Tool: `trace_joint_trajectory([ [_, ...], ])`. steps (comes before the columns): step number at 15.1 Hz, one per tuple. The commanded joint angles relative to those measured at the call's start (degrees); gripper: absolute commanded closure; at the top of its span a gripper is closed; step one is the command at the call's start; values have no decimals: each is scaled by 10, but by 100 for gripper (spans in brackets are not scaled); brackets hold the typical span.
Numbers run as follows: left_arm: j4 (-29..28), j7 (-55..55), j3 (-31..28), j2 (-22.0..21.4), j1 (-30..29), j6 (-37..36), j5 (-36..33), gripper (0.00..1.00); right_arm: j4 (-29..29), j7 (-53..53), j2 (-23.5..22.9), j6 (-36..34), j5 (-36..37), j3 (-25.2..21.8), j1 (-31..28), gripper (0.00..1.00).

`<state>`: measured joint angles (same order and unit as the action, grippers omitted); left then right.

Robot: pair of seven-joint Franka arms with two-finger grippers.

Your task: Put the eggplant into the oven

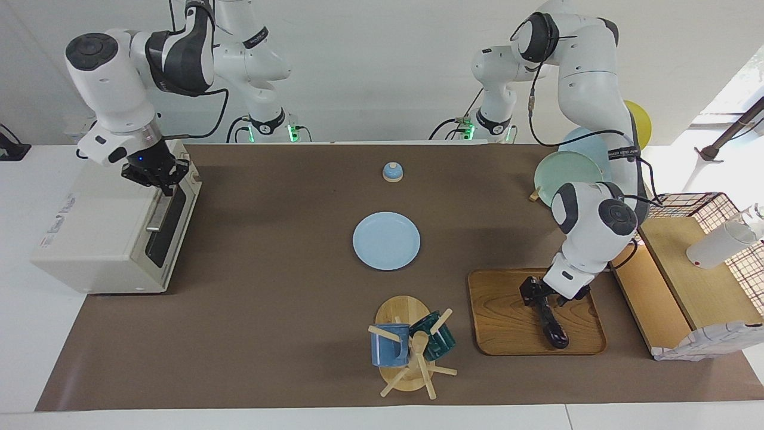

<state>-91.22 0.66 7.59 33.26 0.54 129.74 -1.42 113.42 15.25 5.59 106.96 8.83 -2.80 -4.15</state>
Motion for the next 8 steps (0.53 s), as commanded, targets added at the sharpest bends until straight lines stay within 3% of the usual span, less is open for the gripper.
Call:
trace_joint_trajectory([
  [1, -3, -3, -3, -5, 3, 3, -12, 46, 20, -2, -1, 21, 15, 3, -10, 100],
  [4, 24, -2, -2, -3, 3, -37, -7, 98, 36, -1, -8, 47, 50, 4, -12, 100],
  [8, 28, 4, -3, -10, 14, -44, 12, 100, 53, -3, -12, 56, 50, 4, -17, 100],
])
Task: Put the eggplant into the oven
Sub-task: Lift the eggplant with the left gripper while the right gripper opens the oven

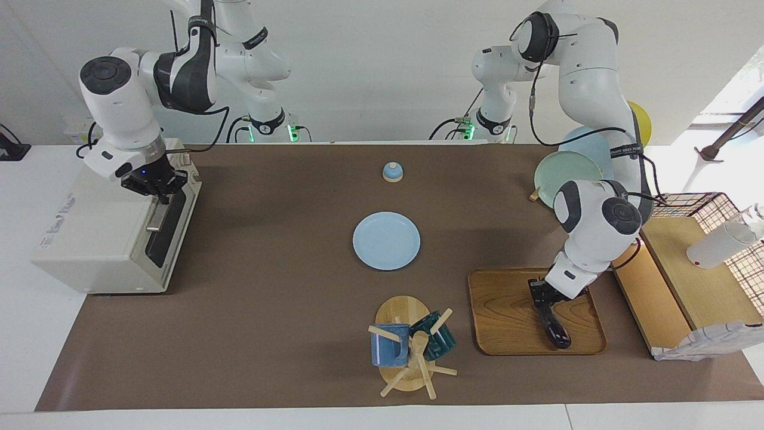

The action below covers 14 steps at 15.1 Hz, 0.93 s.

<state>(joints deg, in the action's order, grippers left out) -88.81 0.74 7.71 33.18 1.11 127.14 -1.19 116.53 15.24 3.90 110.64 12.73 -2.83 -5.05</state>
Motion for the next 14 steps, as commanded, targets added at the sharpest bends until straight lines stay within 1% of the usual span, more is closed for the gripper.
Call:
trace_joint_trajectory([
  [1, 3, 4, -3, -21, 8, -28, 19, 100, 34, -3, 6, 30, 9, 5, -6, 100],
  [4, -6, 25, -3, -85, 13, -95, 61, 100, 45, -4, -1, 41, 1, 6, 0, 100],
  [5, -10, 49, -2, -102, 26, -111, 65, 100, 48, -5, -4, 51, 1, 8, 1, 100],
  [7, -13, 115, -2, -131, 64, -150, 66, 100, 55, -27, -12, 70, -1, 9, 34, 100],
  [9, -22, 174, -2, -152, 114, -167, 67, 100, 56, -55, -21, 78, -3, 9, 47, 100],
  [11, -43, 231, -3, -161, 170, -158, 67, 100, 66, -67, -38, 104, -20, 9, 67, 100],
  [12, -66, 237, -3, -173, 190, -147, 67, 100, 71, -74, -49, 122, -37, 9, 71, 100],
  [13, -102, 243, -2, -186, 214, -113, 69, 100, 81, -77, -61, 151, -45, 9, 71, 100],
  [14, -136, 260, -2, -197, 230, -76, 72, 100, 96, -78, -61, 177, -45, 10, 73, 100],
])
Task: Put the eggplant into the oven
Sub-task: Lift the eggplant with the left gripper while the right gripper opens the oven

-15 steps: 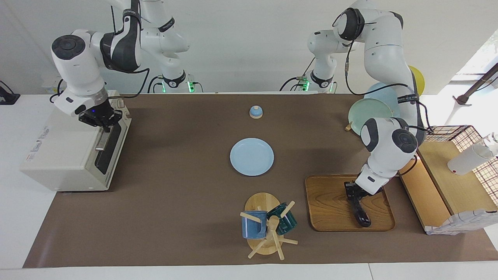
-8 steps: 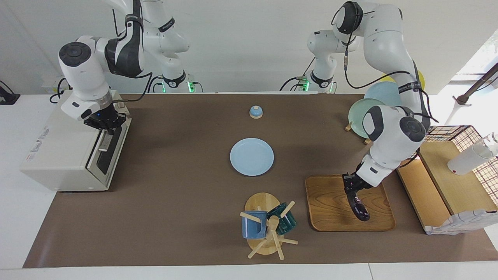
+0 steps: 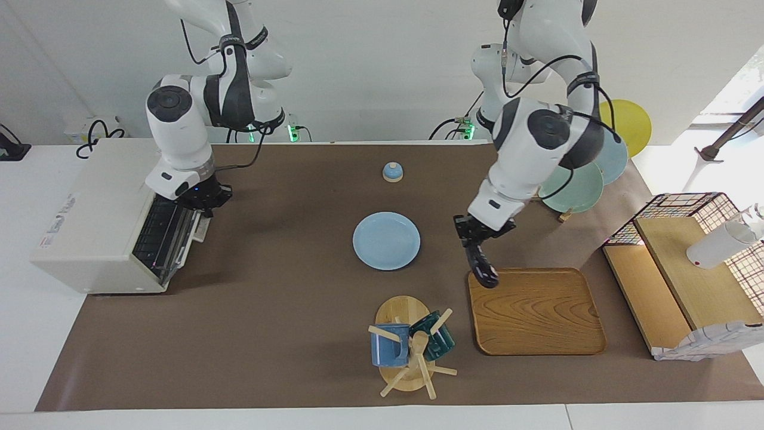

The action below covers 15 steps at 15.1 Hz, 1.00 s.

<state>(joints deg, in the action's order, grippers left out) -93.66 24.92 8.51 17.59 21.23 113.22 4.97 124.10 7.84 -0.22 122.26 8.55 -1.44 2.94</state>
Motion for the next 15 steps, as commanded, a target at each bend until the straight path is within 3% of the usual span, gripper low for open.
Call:
trace_joint_trajectory([
  [1, -113, 40, -11, -45, 50, 101, 10, 100, 32, -5, -20, 81, -4, -4, 9, 100],
  [4, -132, 79, -12, -32, 98, 154, 10, 100, 62, -56, -34, 119, -5, -4, 28, 100],
  [7, -165, 84, -12, -20, 122, 208, 10, 100, 63, -66, -35, 118, -16, -4, 42, 100],
  [11, -167, 94, -13, 2, 134, 227, 9, 100, 45, -66, -36, 95, -53, -3, 57, 100],
  [13, -167, 95, -13, 7, 134, 229, 9, 100, 34, -77, -41, 95, -66, -3, 58, 78],
  [14, -167, 94, -13, 8, 134, 229, 8, 100, 33, -88, -42, 96, -74, -3, 60, 48],
  [15, -166, 94, -13, 8, 133, 228, 9, 100, 34, -86, -42, 95, -74, -3, 59, 30],
])
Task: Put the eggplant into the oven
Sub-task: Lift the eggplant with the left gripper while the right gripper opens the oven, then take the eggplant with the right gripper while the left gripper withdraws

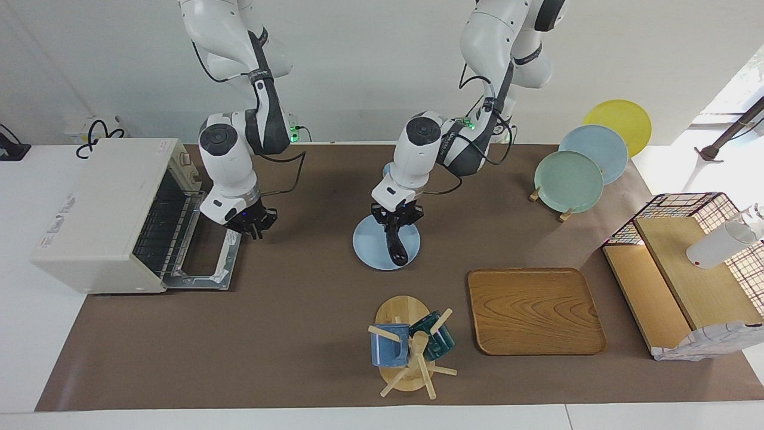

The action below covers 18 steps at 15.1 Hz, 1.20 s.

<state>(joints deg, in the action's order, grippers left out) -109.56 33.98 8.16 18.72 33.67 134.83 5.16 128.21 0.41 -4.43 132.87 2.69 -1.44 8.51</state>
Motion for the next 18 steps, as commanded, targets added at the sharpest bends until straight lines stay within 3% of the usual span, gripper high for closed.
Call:
trace_joint_trajectory([
  [1, -5, 3, -10, -3, 7, 11, 6, 94, -7, -10, 1, -19, -16, -3, 5, 9],
  [2, -4, 3, -10, -3, 6, 10, 6, 23, -8, -9, 3, -36, -16, -2, 5, 0],
  [3, -2, -1, -11, -5, 3, 4, 6, 0, -9, -9, 3, -48, -19, 6, 5, 0],
  [6, 15, -14, -13, -38, -30, -63, 6, 0, -10, 7, 4, -44, -27, 15, 5, 0],
  [9, 50, -78, -11, -68, -91, -156, 7, 0, -43, 13, -2, -54, -81, 22, 8, 0],
  [12, 98, -109, -11, -83, -156, -231, 7, 0, -109, -16, -19, -81, -88, 36, 73, 0],
  [15, 151, -166, -14, -92, -221, -310, 7, 0, -244, -176, -78, -108, -71, 35, 201, 0],
  [18, 165, -244, -15, -116, -286, -360, 6, 0, -473, -336, -254, -196, 24, 36, 303, 0],
])
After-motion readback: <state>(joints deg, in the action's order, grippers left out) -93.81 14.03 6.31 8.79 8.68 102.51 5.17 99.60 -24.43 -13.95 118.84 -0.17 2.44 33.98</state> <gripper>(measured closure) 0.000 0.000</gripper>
